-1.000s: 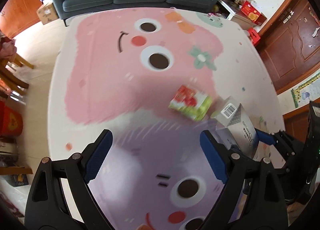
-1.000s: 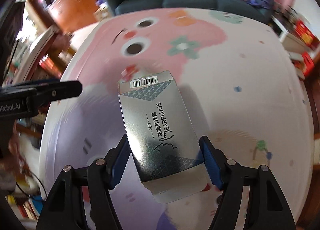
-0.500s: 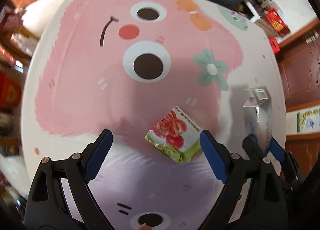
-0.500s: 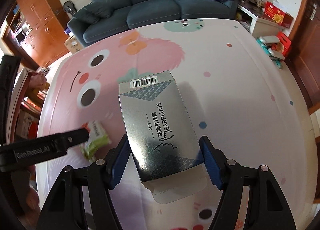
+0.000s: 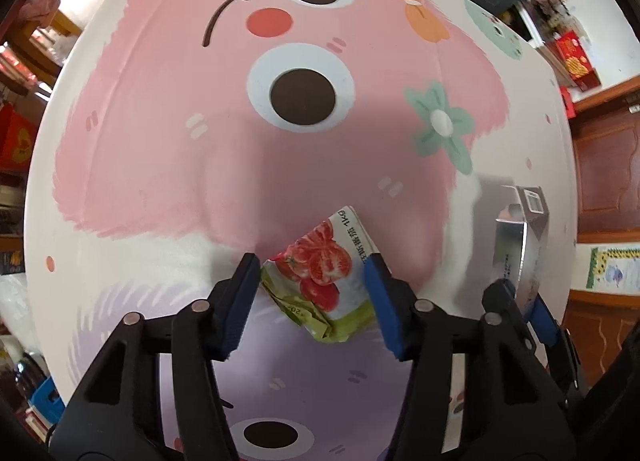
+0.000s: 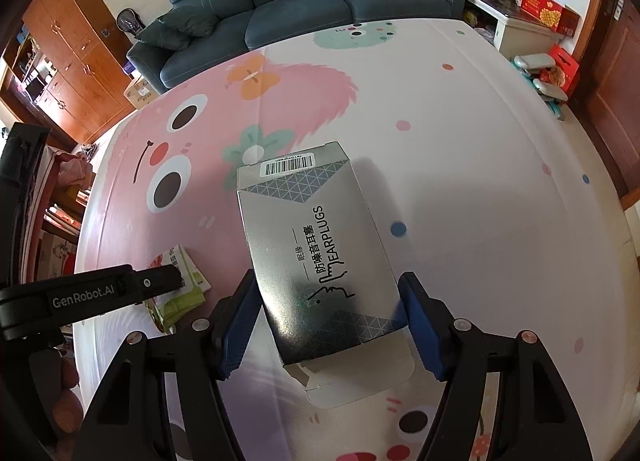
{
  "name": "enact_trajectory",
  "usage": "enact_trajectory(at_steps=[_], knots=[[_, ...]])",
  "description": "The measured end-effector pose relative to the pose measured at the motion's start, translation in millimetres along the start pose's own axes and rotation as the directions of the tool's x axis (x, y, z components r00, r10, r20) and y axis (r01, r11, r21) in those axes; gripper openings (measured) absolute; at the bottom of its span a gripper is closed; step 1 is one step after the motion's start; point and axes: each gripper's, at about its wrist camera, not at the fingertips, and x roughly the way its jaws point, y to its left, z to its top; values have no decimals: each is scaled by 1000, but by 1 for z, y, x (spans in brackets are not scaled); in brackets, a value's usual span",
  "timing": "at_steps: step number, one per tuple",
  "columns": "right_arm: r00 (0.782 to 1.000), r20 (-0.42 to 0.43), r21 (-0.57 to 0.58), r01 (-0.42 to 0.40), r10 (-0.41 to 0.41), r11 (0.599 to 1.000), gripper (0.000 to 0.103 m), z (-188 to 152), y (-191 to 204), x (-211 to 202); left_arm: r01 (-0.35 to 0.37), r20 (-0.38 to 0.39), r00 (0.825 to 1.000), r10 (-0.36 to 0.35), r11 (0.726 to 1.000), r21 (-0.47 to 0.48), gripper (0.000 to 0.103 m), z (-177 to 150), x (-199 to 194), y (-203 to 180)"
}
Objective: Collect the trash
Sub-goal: 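Grasp the red-and-green snack bag with the left tool while the right tool holds the box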
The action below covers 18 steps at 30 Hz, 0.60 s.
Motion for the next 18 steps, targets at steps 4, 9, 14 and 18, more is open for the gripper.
enact_trajectory(at_steps=[4, 9, 14, 18], knots=[[1000, 1, 12, -8, 8, 1000, 69, -13, -3, -6, 27, 53, 998, -30, 997, 67, 0, -7, -9, -4], [1000, 8, 11, -19, 19, 1000, 69, -28, -4, -16, 88, 117, 988, -101, 989, 116, 0, -16, -28, -1], [1000, 13, 1, -29, 28, 1000, 69, -41, -6, -27, 131, 117, 982, -147, 983, 129, 0, -27, -40, 4], [999, 18, -6, -39, 39, 999, 69, -46, -8, -34, 170, 53, 983, -175, 981, 89, 3, -29, -36, 9]])
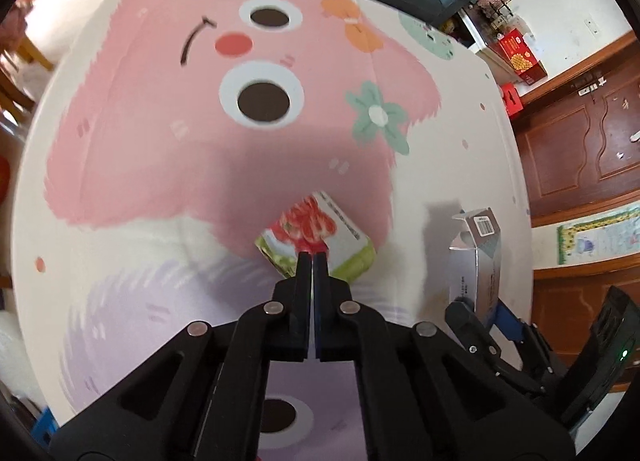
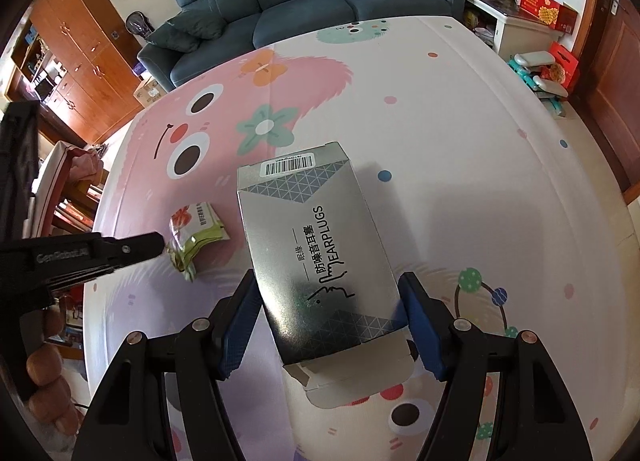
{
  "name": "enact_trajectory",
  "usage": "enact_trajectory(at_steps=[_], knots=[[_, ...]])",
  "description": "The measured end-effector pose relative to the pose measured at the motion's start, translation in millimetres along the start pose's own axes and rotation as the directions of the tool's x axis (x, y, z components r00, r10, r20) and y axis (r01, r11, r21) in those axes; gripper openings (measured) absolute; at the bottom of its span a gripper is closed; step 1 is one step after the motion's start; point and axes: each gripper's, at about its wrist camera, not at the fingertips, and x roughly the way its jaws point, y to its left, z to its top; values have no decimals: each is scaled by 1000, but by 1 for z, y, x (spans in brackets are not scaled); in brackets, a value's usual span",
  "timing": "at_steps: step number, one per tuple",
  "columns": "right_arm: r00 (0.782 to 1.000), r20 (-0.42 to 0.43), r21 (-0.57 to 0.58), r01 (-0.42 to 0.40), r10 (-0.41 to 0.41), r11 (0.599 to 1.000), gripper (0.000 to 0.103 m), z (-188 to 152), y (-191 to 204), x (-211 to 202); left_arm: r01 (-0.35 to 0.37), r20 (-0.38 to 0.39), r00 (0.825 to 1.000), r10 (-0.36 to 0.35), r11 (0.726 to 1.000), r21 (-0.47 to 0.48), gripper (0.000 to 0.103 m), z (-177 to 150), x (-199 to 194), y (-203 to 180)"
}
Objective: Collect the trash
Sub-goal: 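Grasp the red-and-green snack bag with the left tool while the right tool holds the box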
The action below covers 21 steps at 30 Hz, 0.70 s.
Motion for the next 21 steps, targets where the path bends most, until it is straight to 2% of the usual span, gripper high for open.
enact_trajectory(at_steps=[1, 2, 3, 5, 11, 14, 19, 20, 21], knots=[[1000, 3, -2, -4, 4, 1000, 69, -1, 0, -1, -4, -12, 1000, 4, 1000, -6, 10, 1, 3, 0], [1000, 4, -3, -7, 7, 1000, 69, -1, -1, -2, -5, -16, 1000, 5, 1000, -14, 31, 0, 3, 1], [1000, 5, -3, -9, 9, 1000, 69, -1, -1, -3, -5, -15, 1000, 5, 1000, -23, 58, 0, 4, 2], [1000, 5, 0, -10, 10, 1000, 69, -2, -3, -2, -13, -1, 1000, 13, 999, -38, 77, 2, 5, 0], [1000, -5, 10, -13, 13, 1000, 69, 0, -7, 4, -49, -52, 998, 44, 994, -95, 77, 15, 24, 3], [1000, -9, 6, -16, 16, 1000, 69, 4, -7, 8, -77, -92, 994, 64, 987, -144, 69, 20, 36, 8], [1000, -9, 4, -20, 20, 1000, 69, 7, -6, 11, -129, -105, 988, 115, 982, -137, 68, 28, 42, 0], [1000, -10, 7, -22, 22, 1000, 69, 8, -6, 12, -144, -109, 985, 130, 981, -130, 65, 29, 43, -2], [1000, -11, 10, -24, 24, 1000, 69, 7, -7, 12, -160, -107, 983, 147, 980, -118, 54, 29, 43, -5]])
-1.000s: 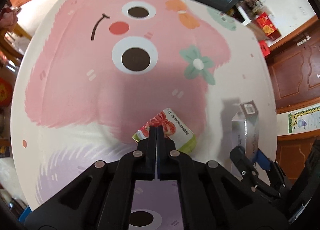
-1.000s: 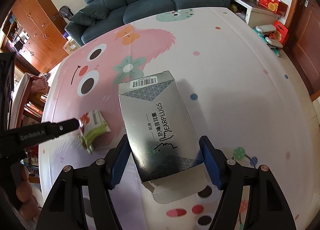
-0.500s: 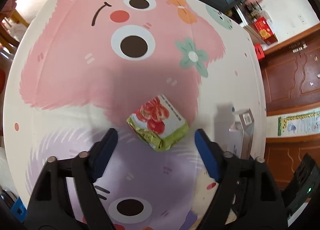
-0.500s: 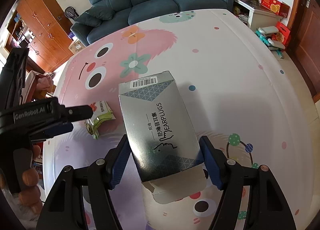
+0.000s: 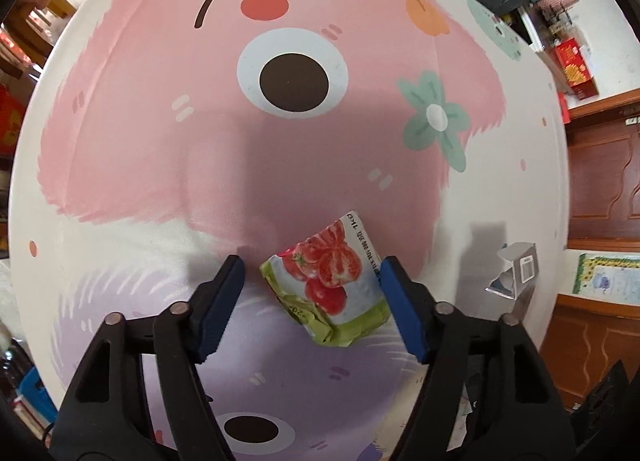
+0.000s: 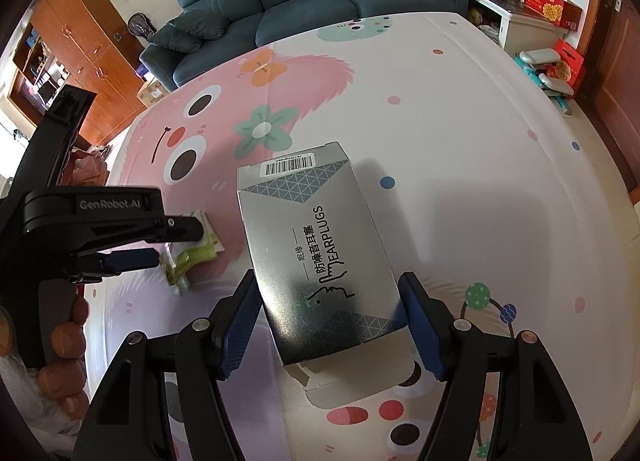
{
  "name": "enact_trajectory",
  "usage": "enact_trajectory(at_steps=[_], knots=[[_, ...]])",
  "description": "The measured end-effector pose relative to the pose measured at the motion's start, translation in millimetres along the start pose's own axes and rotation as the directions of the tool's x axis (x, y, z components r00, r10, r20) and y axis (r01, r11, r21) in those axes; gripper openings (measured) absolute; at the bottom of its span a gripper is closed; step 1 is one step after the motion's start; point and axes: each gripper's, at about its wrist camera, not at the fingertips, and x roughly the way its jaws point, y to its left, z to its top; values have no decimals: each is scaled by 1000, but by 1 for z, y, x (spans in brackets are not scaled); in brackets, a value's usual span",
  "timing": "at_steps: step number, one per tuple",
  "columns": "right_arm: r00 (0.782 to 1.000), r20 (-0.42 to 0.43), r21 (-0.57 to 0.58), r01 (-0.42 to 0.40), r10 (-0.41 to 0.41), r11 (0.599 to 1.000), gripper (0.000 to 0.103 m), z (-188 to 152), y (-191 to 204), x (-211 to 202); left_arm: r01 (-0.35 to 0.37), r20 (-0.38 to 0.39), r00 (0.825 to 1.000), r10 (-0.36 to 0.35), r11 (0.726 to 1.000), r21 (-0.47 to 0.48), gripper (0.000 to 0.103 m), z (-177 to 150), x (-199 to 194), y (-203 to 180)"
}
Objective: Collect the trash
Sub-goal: 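Grasp the red-and-green snack bag with the left tool while the right tool holds the box, then carry the snack bag and EARPLUGS box down over the floor bin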
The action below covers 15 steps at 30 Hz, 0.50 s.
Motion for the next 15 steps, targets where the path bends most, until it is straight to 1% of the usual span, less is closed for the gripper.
enact_trajectory(at_steps=[1, 2, 3, 6, 7, 9, 13, 15], knots=[[1000, -1, 4, -2, 2, 1000, 69, -1, 0, 0, 2, 2, 1000, -2, 1000, 9, 52, 0, 0, -3], [1000, -2, 6, -2, 2, 1000, 69, -1, -1, 1, 30, 0, 1000, -30, 999, 14, 43, 0, -1, -5], [1000, -3, 7, -2, 2, 1000, 69, -2, -1, 1, 47, -3, 999, -47, 999, 15, 37, 0, -1, -6], [1000, -7, 11, -4, 4, 1000, 69, -5, -3, 0, 57, 7, 998, -57, 998, 39, 29, -3, -5, -9], [1000, -6, 13, -6, 6, 1000, 69, -6, -4, -1, 55, 15, 998, -56, 997, 46, 28, -5, -6, -10], [1000, -5, 14, -9, 9, 1000, 69, -8, -5, -3, 56, 26, 998, -58, 997, 61, 18, -10, -11, -11], [1000, 9, 20, -22, 22, 1000, 69, -16, -8, -15, 81, 33, 996, -85, 992, 92, 16, -26, -21, -13], [999, 16, 23, -32, 32, 999, 69, -23, -10, -24, 89, 45, 994, -95, 989, 120, 16, -40, -31, -12]])
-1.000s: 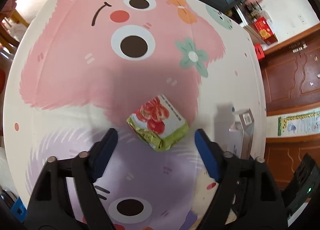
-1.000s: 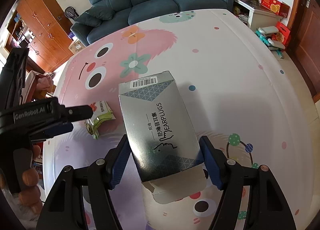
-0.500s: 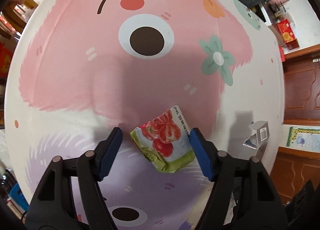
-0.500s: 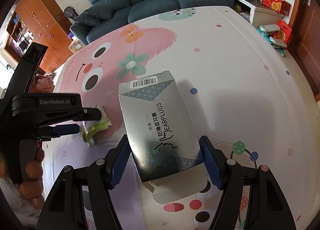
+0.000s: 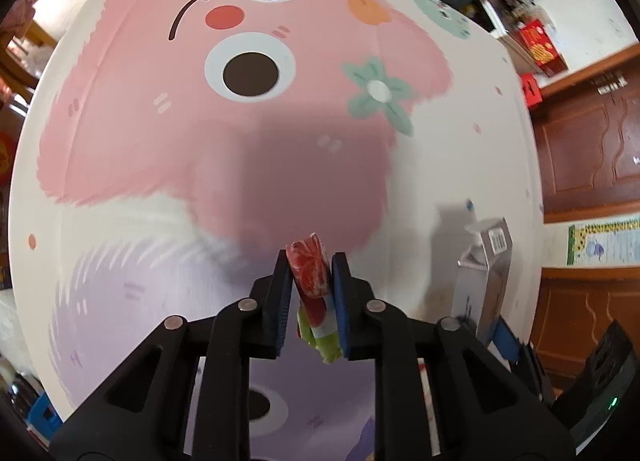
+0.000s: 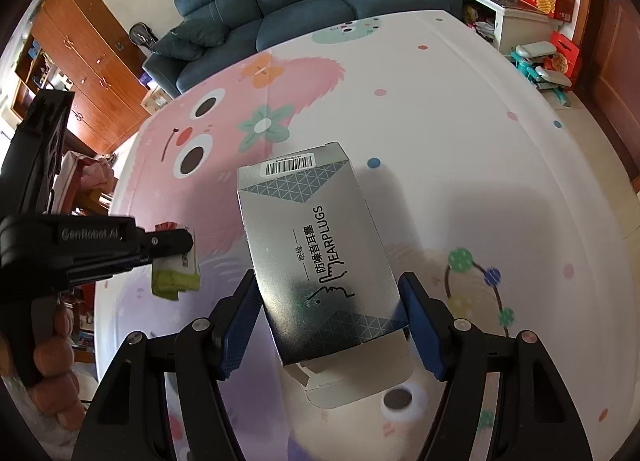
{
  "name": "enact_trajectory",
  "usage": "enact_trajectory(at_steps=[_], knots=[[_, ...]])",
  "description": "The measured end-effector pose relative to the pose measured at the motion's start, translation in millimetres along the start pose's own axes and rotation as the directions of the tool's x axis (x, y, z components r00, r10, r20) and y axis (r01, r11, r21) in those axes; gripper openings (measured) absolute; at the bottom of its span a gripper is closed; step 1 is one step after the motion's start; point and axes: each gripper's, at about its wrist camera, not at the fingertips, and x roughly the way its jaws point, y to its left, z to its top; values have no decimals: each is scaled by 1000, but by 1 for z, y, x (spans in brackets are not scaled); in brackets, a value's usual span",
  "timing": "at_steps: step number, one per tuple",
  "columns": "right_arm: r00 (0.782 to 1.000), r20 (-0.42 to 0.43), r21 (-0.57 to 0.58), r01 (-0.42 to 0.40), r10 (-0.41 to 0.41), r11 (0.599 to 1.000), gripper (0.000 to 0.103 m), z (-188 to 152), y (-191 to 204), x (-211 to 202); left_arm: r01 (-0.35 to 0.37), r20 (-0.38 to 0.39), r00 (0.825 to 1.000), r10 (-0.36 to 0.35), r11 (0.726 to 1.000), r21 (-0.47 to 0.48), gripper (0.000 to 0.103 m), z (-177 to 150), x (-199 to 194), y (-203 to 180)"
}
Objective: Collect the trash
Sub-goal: 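Carry the snack bag and EARPLUGS box down over the floor bin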
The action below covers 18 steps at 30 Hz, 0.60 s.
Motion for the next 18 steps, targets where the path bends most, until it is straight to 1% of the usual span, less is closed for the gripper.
enact_trajectory(at_steps=[4, 10, 13, 18], knots=[[1000, 3, -4, -28, 28, 1000, 69, -21, -2, -24, 14, 30, 999, -15, 999, 52, 16, -35, -24, -8], [996, -3, -35, -85, 85, 996, 69, -62, -11, -69, 13, 78, 997, -22, 993, 121, 16, -102, -61, -29], [993, -13, -67, -120, 119, 991, 69, -87, -18, -96, 13, 108, 994, -27, 991, 130, 16, -141, -83, -38], [983, -27, -159, -184, 182, 970, 69, -133, -31, -145, -14, 166, 986, -9, 991, 133, 16, -217, -112, -52]])
